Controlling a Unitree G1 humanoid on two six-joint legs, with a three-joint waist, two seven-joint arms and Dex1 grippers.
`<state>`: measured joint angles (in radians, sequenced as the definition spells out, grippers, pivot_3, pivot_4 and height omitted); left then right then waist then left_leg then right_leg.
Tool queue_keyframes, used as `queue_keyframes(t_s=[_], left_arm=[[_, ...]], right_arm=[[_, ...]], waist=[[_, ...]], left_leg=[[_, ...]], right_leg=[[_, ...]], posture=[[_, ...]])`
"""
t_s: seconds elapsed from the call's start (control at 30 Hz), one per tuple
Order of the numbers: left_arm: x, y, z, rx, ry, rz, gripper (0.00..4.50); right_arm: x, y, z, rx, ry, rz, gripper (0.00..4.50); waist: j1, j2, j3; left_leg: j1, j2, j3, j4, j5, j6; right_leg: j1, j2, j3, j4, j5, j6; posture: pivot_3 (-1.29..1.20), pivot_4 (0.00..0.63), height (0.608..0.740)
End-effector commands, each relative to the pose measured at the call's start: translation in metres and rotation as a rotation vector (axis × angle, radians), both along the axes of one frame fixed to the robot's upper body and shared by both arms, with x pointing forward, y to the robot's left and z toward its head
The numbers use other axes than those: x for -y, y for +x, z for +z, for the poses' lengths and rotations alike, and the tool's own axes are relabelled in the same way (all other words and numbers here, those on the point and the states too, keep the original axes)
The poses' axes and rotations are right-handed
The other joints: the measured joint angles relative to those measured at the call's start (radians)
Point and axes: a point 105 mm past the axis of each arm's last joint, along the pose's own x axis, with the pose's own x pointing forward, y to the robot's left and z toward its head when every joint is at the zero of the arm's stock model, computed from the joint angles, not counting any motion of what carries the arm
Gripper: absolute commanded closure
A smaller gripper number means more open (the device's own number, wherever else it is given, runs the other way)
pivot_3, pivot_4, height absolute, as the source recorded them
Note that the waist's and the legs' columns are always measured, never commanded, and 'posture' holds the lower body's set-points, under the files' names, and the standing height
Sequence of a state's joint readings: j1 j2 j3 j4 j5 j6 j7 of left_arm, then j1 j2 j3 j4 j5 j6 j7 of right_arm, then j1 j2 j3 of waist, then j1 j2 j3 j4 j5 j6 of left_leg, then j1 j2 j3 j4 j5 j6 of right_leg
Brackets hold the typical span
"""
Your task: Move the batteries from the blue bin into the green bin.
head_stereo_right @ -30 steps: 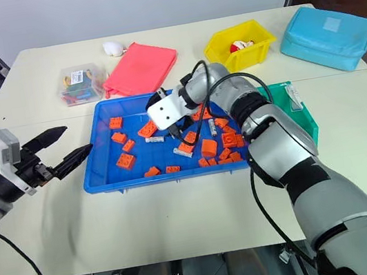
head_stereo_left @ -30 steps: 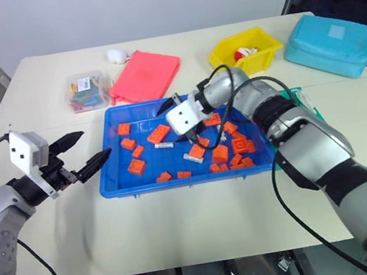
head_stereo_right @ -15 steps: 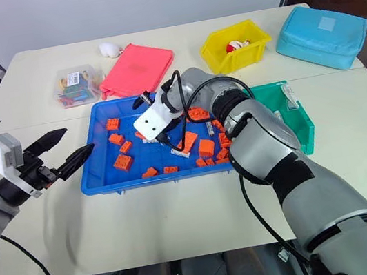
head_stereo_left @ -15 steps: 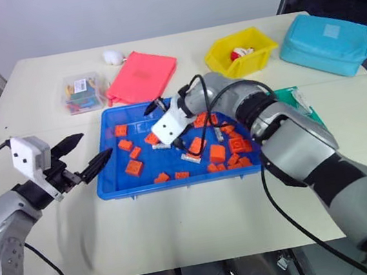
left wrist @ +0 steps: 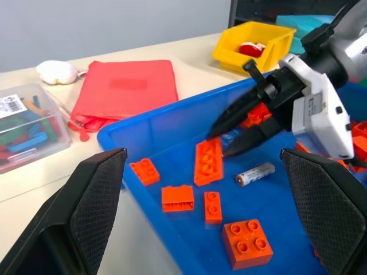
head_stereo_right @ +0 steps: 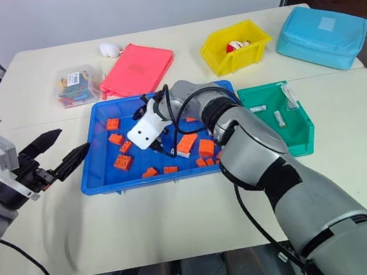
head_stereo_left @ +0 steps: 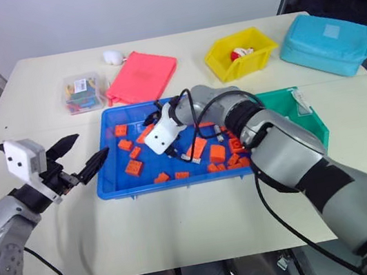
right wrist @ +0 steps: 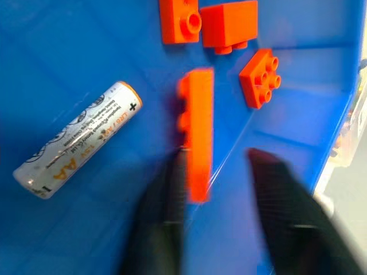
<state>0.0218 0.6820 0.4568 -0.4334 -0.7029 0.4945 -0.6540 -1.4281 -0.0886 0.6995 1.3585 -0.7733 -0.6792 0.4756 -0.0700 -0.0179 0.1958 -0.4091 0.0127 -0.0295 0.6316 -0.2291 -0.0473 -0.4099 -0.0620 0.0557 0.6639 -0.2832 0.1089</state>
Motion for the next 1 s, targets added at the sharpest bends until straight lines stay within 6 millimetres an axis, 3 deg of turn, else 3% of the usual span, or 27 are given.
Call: queue_keyframes(t_s=[0.03, 0.23, 0.33, 0.43, 0.53, 0.63, 0.8, 1.0], left_arm=[[-0.003, -0.004, 0.012, 0.053, 0.004, 0.014, 0.0], [-0.003, 0.0, 0.013, 0.058, 0.007, 0.021, 0.0], [-0.001, 0.0, 0.015, 0.063, 0.009, 0.01, 0.0], [-0.001, 0.0, 0.016, 0.055, 0.013, -0.003, 0.0], [0.0, -0.001, 0.016, 0.046, 0.02, -0.022, 0.0], [0.003, -0.001, 0.017, 0.036, 0.037, -0.052, 0.0], [0.021, -0.013, 0.01, -0.043, 0.064, -0.201, 0.0], [0.026, -0.018, 0.009, -0.079, 0.121, -0.271, 0.0]], right_arm=[[-0.005, 0.001, 0.01, 0.029, 0.037, 0.007, 3.42], [-0.009, 0.001, 0.02, 0.027, 0.092, 0.004, 3.42], [-0.002, 0.003, 0.028, 0.014, 0.067, 0.004, 3.42], [-0.001, -0.004, 0.041, -0.134, 0.143, -0.002, 3.42], [-0.008, -0.015, 0.059, -0.388, 0.315, -0.003, 3.42], [-0.004, -0.02, 0.073, -0.58, 0.415, -0.009, 2.55], [0.018, -0.021, 0.073, -0.832, 0.435, -0.141, 0.05], [0.041, -0.032, 0.062, -0.916, 0.44, -0.215, 0.05]], waist=[[-0.001, 0.0, 0.0], [-0.002, 0.0, 0.0], [-0.001, 0.0, 0.0], [-0.001, 0.0, 0.0], [-0.002, 0.0, 0.0], [-0.002, 0.0, 0.0], [0.002, 0.0, 0.0], [0.003, 0.0, 0.0]], left_leg=[[0.0, 0.0, 0.0, 0.0, 0.0, 0.0], [0.0, 0.0, 0.0, 0.0, 0.0, 0.0], [0.0, 0.0, 0.0, 0.0, 0.0, 0.0], [0.0, 0.0, 0.0, 0.0, 0.0, 0.0], [0.0, 0.0, 0.0, 0.0, 0.0, 0.0], [0.001, 0.001, 0.0, 0.0, 0.0, 0.0], [0.001, 0.001, 0.0, 0.0, 0.0, 0.0], [0.0, 0.0, -0.001, 0.0, 0.0, 0.0]], right_leg=[[0.0, 0.0, 0.0, 0.0, 0.0, 0.0], [0.0, 0.001, 0.0, 0.0, 0.0, 0.0], [0.0, 0.001, 0.0, 0.0, 0.0, 0.0], [0.0, 0.0, 0.0, 0.0, 0.0, 0.0], [0.001, 0.001, 0.0, 0.0, 0.0, 0.0], [0.001, 0.002, 0.0, 0.0, 0.0, 0.0], [0.001, 0.001, -0.001, 0.0, 0.0, 0.0], [0.001, 0.0, -0.001, -0.001, 0.0, 0.0]], posture=[[0.0, 0.15, 0.74], [0.0, 0.15, 0.74], [0.0, 0.15, 0.74], [0.0, 0.15, 0.74], [0.0, 0.15, 0.74], [0.0, 0.15, 0.74], [0.0, 0.15, 0.74], [0.0, 0.15, 0.74]])
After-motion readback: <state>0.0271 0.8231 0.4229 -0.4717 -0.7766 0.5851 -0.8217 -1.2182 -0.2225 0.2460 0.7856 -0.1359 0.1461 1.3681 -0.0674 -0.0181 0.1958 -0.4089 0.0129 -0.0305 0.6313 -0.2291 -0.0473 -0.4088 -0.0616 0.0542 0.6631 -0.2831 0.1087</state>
